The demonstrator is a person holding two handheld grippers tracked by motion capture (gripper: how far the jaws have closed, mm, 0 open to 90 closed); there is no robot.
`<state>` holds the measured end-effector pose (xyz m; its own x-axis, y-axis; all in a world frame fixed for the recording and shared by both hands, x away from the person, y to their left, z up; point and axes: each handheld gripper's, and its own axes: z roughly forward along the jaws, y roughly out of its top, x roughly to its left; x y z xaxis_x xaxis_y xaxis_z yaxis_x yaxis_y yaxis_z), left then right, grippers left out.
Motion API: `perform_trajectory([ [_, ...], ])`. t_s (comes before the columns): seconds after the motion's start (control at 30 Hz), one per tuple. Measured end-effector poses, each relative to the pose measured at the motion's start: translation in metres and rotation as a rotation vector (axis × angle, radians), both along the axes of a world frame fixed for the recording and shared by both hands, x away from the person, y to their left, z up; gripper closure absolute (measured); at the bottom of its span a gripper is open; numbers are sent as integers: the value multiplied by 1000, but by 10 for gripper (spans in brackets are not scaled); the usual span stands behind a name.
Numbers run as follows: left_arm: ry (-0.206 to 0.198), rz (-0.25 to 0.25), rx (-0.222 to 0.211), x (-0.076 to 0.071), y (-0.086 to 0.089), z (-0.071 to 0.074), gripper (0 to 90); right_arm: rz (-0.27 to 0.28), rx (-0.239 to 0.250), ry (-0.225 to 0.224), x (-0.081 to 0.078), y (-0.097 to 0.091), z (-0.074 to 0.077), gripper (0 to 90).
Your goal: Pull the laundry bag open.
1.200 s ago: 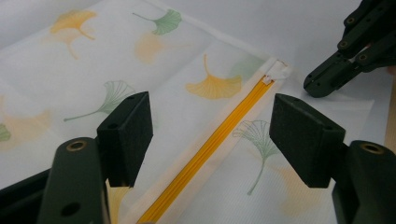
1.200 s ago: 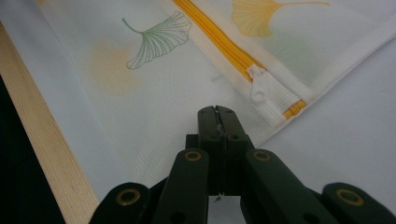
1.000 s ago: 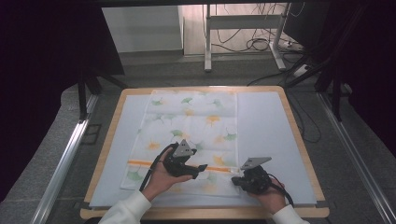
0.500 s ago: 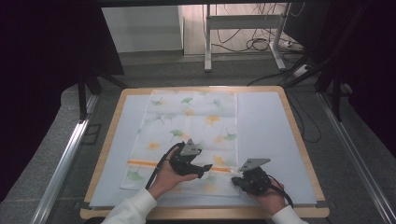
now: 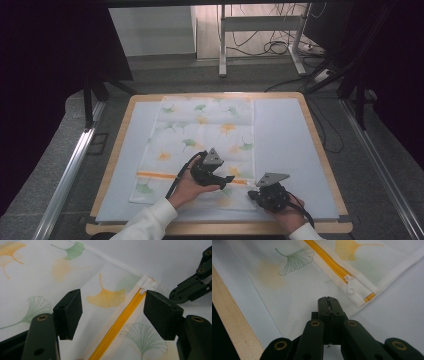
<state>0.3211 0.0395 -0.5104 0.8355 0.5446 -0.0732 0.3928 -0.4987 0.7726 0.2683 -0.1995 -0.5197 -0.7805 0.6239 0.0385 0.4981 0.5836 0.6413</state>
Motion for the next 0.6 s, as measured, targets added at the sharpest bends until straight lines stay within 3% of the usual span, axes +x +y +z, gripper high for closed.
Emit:
perform_trajectory([
  [0.2, -1, -9, 5, 2, -10, -2, 318, 1, 5, 10, 1, -1, 0, 889],
  [0.53, -12, -86, 51, 7, -29, -5, 330, 5, 10, 20, 2, -2, 0, 889],
  [0.6, -13, -86, 44, 7, -32, -5, 330, 5, 10, 20, 2, -2, 0, 889],
])
